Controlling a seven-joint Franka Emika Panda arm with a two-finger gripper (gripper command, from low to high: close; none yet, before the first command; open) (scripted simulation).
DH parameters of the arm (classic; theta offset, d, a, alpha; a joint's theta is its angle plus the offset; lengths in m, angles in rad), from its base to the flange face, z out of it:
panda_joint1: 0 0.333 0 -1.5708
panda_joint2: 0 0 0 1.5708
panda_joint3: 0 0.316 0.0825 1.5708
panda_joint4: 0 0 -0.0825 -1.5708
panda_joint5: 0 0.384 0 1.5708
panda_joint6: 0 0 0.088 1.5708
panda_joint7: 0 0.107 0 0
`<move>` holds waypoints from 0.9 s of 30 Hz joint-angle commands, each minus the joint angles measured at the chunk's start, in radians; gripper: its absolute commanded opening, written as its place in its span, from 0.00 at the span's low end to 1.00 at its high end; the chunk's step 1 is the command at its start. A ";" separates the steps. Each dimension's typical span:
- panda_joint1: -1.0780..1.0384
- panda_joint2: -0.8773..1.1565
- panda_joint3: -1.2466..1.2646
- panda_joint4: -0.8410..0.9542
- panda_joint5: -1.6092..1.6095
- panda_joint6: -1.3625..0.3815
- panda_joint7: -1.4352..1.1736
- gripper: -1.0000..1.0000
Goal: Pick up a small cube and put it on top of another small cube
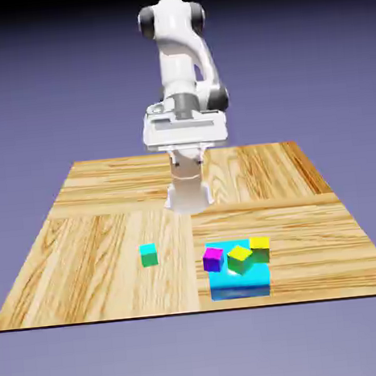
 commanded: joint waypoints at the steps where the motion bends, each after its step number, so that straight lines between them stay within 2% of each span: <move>1: -0.002 0.036 -0.027 0.008 0.029 -0.033 0.022 0.50; 18: -0.034 0.649 -0.476 0.147 0.521 -0.587 0.402 0.50; 26: -0.075 0.863 -0.336 0.176 0.810 -0.473 0.197 0.50; 27: -0.075 0.863 -0.336 0.176 0.810 -0.473 0.197 0.00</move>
